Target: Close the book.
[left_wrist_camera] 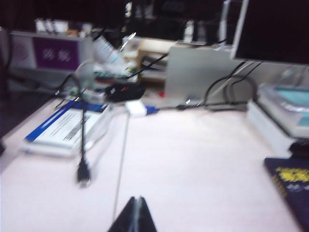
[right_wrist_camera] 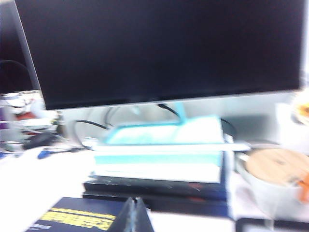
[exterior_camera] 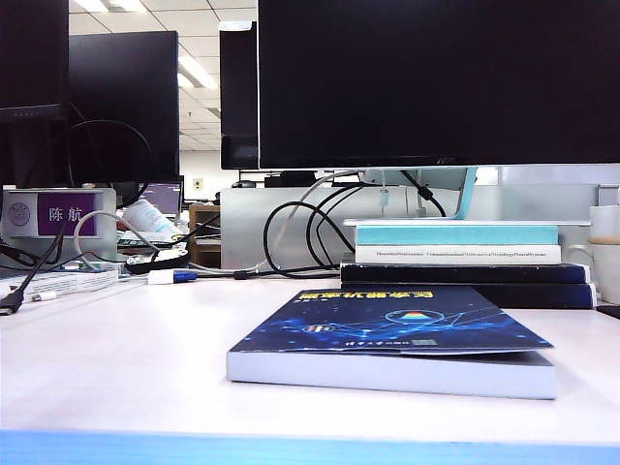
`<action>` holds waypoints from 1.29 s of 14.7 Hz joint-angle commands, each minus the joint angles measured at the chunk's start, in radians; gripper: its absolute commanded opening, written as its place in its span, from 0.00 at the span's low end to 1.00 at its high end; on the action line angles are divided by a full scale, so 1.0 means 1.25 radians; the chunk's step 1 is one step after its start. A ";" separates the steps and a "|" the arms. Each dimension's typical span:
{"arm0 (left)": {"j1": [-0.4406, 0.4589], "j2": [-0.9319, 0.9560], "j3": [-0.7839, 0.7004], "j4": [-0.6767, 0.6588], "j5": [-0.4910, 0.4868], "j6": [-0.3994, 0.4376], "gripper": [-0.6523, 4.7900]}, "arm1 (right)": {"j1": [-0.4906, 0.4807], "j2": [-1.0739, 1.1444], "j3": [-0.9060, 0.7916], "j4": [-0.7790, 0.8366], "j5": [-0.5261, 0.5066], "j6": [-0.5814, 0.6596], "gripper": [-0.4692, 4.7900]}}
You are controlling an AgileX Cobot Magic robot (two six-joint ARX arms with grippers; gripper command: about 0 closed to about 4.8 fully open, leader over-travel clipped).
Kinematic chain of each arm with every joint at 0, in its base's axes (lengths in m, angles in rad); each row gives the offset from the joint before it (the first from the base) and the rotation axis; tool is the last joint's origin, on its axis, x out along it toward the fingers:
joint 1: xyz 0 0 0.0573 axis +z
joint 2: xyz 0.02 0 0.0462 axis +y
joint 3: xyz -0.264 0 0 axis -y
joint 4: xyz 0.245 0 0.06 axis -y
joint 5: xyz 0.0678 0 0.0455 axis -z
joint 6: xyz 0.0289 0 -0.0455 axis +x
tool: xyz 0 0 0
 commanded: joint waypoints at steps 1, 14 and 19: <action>-0.002 0.001 0.002 -0.066 -0.037 0.004 0.11 | 0.009 -0.001 -0.023 -0.078 0.145 -0.017 0.09; -0.003 0.000 0.001 -0.073 -0.034 0.030 0.11 | 0.009 -0.002 -0.089 -0.106 0.106 0.018 0.09; -0.002 -0.112 -0.065 -0.111 -0.034 0.031 0.11 | 0.009 -0.002 -0.088 -0.106 0.106 0.018 0.09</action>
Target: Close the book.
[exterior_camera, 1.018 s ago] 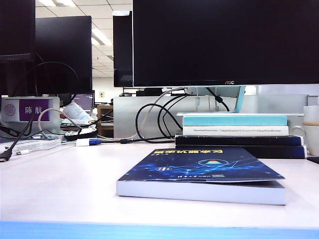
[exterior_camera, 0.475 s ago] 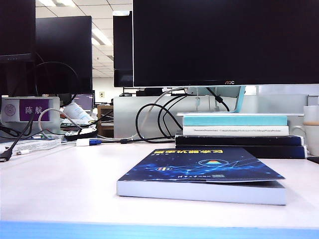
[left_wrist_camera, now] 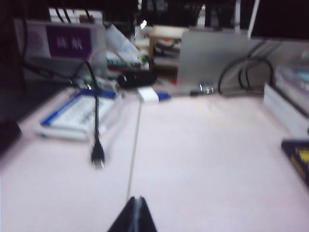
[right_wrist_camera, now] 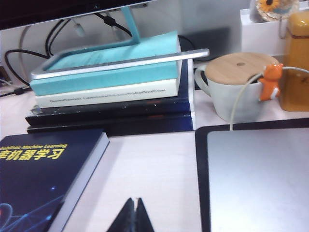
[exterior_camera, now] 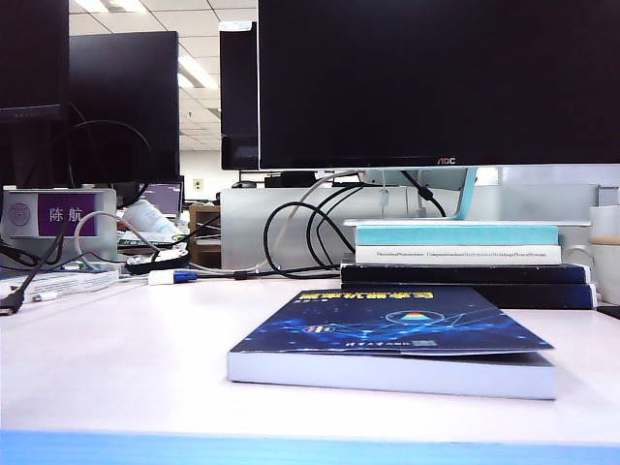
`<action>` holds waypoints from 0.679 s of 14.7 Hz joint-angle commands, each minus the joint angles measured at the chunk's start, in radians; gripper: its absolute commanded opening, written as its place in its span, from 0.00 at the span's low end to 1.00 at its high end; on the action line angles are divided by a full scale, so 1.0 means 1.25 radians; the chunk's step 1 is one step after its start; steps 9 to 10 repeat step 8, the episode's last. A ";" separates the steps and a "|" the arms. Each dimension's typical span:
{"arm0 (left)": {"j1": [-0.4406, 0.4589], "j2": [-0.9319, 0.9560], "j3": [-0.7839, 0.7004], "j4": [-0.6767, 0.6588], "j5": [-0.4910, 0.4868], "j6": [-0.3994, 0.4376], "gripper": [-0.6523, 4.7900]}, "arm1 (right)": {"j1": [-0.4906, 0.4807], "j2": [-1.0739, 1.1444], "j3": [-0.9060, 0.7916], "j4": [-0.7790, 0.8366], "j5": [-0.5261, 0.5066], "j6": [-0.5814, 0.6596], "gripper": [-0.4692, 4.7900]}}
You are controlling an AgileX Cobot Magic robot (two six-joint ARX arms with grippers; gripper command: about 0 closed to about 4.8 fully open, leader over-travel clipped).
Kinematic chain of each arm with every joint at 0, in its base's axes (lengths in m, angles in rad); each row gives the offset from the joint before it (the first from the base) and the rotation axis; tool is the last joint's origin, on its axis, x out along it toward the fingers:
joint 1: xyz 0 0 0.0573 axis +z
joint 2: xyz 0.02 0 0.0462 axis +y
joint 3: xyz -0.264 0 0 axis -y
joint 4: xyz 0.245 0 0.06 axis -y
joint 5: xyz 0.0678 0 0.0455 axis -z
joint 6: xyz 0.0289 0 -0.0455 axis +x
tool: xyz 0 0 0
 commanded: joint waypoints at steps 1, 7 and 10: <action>0.001 -0.004 -0.002 -0.074 -0.001 0.003 0.11 | -0.001 0.000 -0.001 0.013 0.000 0.000 0.09; 0.001 -0.004 -0.002 -0.112 -0.001 0.003 0.11 | 0.000 -0.001 -0.001 0.013 0.000 0.000 0.09; 0.001 -0.004 -0.002 -0.112 -0.001 0.003 0.11 | 0.000 -0.002 -0.001 0.013 0.000 0.000 0.09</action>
